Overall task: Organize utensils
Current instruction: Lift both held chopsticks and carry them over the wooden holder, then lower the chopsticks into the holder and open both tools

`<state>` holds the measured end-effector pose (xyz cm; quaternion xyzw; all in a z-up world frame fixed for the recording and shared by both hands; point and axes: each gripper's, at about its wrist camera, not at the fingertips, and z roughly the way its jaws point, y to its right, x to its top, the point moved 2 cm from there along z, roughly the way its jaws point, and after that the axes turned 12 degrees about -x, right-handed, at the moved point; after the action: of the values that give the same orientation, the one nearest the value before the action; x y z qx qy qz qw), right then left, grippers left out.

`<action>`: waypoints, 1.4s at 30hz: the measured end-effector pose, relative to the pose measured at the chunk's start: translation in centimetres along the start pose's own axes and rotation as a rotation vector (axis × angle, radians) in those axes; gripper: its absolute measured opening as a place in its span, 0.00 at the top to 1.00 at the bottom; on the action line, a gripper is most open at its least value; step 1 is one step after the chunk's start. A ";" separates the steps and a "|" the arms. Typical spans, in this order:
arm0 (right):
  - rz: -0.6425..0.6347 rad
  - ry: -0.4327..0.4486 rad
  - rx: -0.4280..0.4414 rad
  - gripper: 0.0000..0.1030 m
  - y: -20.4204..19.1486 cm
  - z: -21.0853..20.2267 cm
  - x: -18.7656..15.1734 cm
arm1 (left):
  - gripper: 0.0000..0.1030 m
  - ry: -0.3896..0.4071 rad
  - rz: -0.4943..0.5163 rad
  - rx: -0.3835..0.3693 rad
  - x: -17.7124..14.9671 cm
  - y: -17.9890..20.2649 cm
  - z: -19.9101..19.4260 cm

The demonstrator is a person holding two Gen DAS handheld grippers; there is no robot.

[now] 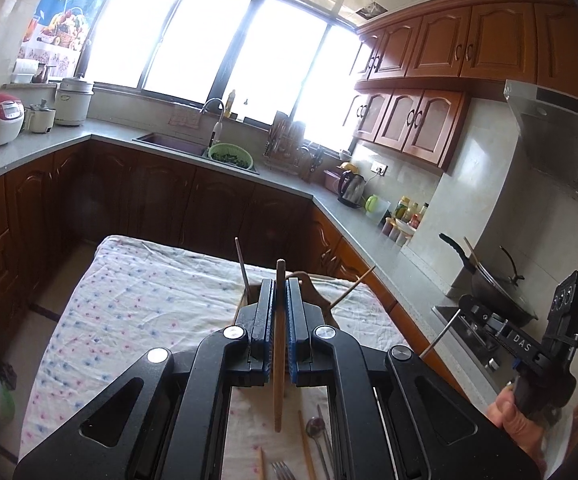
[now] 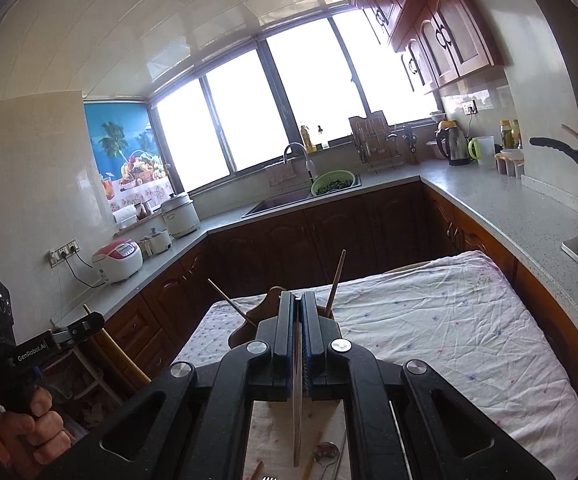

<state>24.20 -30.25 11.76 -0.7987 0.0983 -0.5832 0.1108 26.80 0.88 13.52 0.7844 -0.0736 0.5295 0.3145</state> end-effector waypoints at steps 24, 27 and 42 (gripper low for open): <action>0.090 0.185 -0.066 0.96 -0.6 10.7 1.4 | 0.96 0.110 -0.107 0.097 2.4 -6.7 12.3; 0.092 0.187 -0.076 0.96 -0.4 11.6 0.1 | 0.96 0.107 -0.121 0.113 1.1 -7.4 13.3; 0.102 0.110 -0.108 0.96 0.5 14.2 -2.1 | 0.95 0.035 -0.044 0.121 -1.0 -7.1 15.9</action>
<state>37.10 -29.23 5.52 -0.7642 0.1760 -0.6137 0.0916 42.05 -2.80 5.80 0.7941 -0.0187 0.5396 0.2791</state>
